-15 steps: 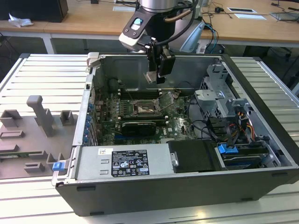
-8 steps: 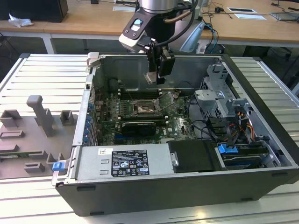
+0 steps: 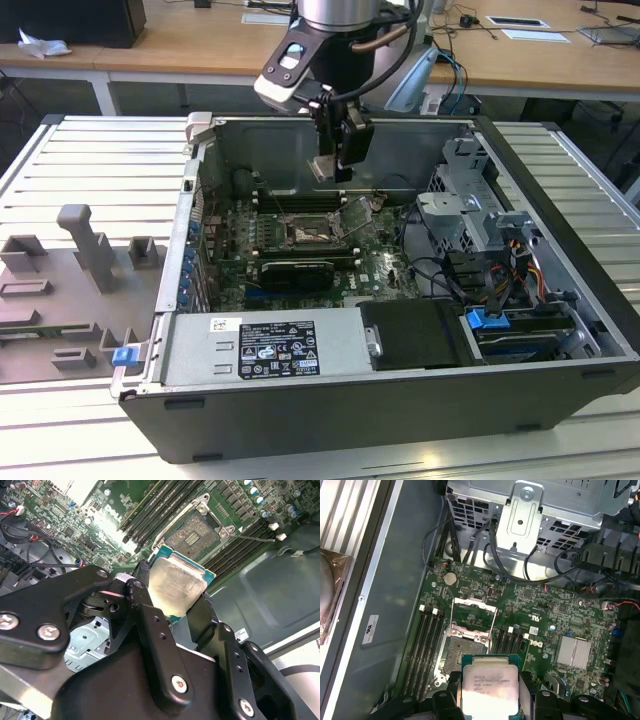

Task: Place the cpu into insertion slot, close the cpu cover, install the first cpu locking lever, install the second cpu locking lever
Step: 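Place the cpu into insertion slot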

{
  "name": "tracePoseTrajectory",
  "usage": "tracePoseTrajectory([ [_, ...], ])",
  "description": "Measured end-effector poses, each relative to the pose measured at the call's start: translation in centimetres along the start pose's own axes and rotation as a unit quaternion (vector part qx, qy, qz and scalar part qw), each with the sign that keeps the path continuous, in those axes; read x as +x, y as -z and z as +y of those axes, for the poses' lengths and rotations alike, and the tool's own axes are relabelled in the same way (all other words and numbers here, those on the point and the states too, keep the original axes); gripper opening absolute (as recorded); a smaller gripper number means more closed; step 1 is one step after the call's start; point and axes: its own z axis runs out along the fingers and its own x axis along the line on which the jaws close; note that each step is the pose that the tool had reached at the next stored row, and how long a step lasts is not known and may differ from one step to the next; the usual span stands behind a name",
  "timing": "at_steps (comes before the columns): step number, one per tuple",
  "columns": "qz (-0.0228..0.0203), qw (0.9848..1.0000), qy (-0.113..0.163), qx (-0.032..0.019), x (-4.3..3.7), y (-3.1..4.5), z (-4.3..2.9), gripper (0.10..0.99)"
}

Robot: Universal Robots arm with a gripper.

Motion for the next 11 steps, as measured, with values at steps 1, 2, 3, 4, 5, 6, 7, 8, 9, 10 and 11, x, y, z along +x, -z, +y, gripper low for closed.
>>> tracePoseTrajectory([
  [1, 0.0000, 1.0000, 0.000, 0.0000, 0.00, -0.02, 0.00, 0.541],
  [2, -0.0001, 1.0000, -0.001, 0.0000, 0.00, -0.05, -0.01, 0.541],
  [3, -0.0001, 1.0000, -0.001, 0.0000, 0.00, -0.09, -0.01, 0.541],
  [4, -0.0001, 1.0000, -0.001, 0.0000, 0.00, -0.11, -0.01, 0.541],
  [5, -0.0001, 1.0000, -0.002, 0.0000, 0.00, -0.13, -0.01, 0.541],
  [6, -0.0002, 1.0000, -0.002, 0.0000, 0.00, -0.15, -0.01, 0.541],
  [7, -0.0002, 1.0000, -0.002, -0.0001, 0.00, -0.17, -0.02, 0.541],
  [8, -0.0002, 1.0000, -0.003, -0.0001, 0.00, -0.24, -0.02, 0.541],
  [9, -0.0003, 1.0000, -0.003, -0.0001, 0.00, -0.28, -0.02, 0.541],
  [10, -0.0003, 1.0000, -0.003, -0.0001, -0.01, -0.32, -0.03, 0.541],
  [11, -0.0003, 1.0000, -0.004, -0.0001, -0.01, -0.35, -0.03, 0.541],
])
